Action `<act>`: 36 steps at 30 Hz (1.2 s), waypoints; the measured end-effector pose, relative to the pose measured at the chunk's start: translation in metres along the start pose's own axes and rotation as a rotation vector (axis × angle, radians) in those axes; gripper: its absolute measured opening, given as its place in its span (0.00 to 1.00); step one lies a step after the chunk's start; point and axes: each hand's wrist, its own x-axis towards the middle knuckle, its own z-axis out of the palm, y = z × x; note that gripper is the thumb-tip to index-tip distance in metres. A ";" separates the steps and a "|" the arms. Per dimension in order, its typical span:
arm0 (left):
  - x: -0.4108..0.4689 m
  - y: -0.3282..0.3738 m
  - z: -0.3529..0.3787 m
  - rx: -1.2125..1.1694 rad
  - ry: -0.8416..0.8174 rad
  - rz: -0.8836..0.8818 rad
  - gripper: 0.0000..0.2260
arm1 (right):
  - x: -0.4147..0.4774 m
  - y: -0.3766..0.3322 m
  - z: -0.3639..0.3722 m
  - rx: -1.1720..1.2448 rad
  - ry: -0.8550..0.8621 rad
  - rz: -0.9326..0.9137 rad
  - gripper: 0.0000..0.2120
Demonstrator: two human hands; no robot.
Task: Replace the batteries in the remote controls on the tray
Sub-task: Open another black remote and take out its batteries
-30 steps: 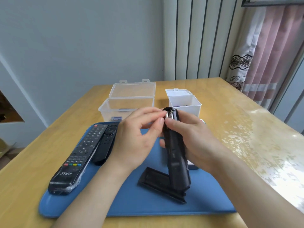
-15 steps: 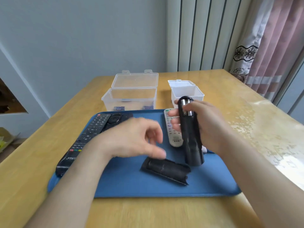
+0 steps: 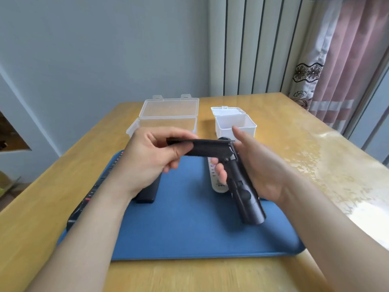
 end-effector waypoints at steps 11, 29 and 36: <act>-0.004 -0.010 -0.002 -0.293 -0.348 -0.252 0.19 | -0.007 0.002 0.005 -0.371 -0.097 -0.218 0.22; 0.008 -0.009 0.013 -0.396 0.368 -0.245 0.09 | -0.016 -0.018 -0.005 -0.350 -0.027 -0.242 0.17; 0.014 -0.018 -0.010 -0.299 0.710 -0.140 0.12 | -0.007 -0.012 -0.009 -0.412 0.086 -0.292 0.07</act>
